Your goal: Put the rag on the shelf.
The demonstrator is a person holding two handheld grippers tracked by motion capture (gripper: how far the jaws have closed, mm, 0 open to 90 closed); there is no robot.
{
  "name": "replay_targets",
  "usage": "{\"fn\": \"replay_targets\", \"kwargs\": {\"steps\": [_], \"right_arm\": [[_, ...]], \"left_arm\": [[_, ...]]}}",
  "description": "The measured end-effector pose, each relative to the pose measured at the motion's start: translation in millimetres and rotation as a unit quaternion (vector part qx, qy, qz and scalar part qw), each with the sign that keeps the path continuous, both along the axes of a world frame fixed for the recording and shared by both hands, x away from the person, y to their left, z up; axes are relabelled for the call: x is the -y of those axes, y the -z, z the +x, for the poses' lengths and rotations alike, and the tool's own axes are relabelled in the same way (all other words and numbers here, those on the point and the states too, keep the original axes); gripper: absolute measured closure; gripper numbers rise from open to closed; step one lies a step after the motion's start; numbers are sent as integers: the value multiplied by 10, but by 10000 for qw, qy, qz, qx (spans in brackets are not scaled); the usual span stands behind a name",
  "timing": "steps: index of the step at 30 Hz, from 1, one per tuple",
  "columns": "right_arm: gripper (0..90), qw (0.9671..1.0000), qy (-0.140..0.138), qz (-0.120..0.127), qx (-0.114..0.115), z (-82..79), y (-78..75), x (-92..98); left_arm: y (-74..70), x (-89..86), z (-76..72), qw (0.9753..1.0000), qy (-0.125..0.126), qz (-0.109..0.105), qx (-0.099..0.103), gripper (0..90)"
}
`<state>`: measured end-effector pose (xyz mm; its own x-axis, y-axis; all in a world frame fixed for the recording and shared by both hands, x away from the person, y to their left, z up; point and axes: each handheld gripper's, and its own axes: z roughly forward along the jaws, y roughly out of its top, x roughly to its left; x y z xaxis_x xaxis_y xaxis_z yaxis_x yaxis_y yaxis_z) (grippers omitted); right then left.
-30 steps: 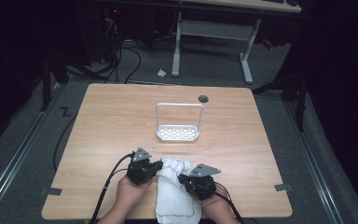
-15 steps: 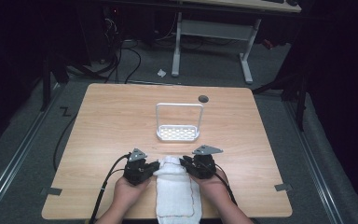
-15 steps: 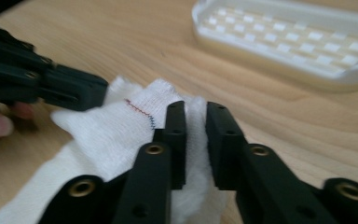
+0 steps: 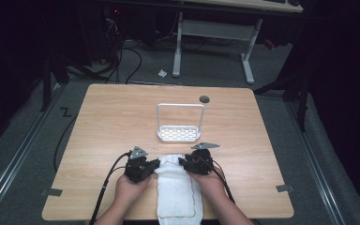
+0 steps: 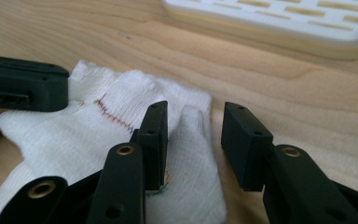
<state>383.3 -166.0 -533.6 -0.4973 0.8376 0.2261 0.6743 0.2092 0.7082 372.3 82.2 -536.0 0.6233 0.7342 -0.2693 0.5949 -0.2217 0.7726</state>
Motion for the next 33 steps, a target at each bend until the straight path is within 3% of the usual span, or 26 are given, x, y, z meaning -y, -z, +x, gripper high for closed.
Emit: {"fn": "replay_targets", "kwargs": {"steps": [4, 11, 14, 17, 19, 21, 23, 24, 25, 28, 30, 33], "right_arm": [[667, 9998, -46, -170, 86, 76, -2, -36], [651, 9993, -106, -297, 183, -113, 1, -4], [790, 9994, -196, -244, 154, -128, 10, 7], [825, 9991, -267, -230, 244, -125, 3, 19], [828, 9986, -246, -207, 431, -141, -50, 33], [831, 9965, -173, -142, 803, -164, -197, 71], [831, 9957, -131, -128, 905, -173, -243, 78], [831, 9928, -72, -83, 1190, -188, -380, 103], [831, 9928, -72, -83, 1190, -188, -380, 103], [831, 9865, 45, 39, 1637, -195, -612, 143], [831, 9853, 69, 49, 1709, -193, -652, 150], [832, 9797, 189, 169, 1990, -185, -812, 175]], "left_arm": [[-3, 19, 75, 10000, -55, 48, 9, 853], [-2, 54, 101, 10000, -6, 94, -1, 854], [-6, 68, 105, 10000, -31, 78, -1, 855], [-45, 55, 102, 10000, -53, -15, 60, 856], [-122, 46, 97, 9997, -51, -82, 203, 858], [-243, 58, 96, 9990, -64, -196, 397, 859], [-372, 75, 96, 9977, -81, -289, 610, 859], [-533, 97, 94, 9952, -134, -399, 886, 859], [-533, 97, 94, 9952, -134, -399, 886, 859], [-712, 119, 95, 9910, -198, -541, 1205, 860], [-827, 134, 98, 9880, -223, -617, 1397, 859], [-949, 146, 109, 9847, -251, -691, 1580, 860]]}}
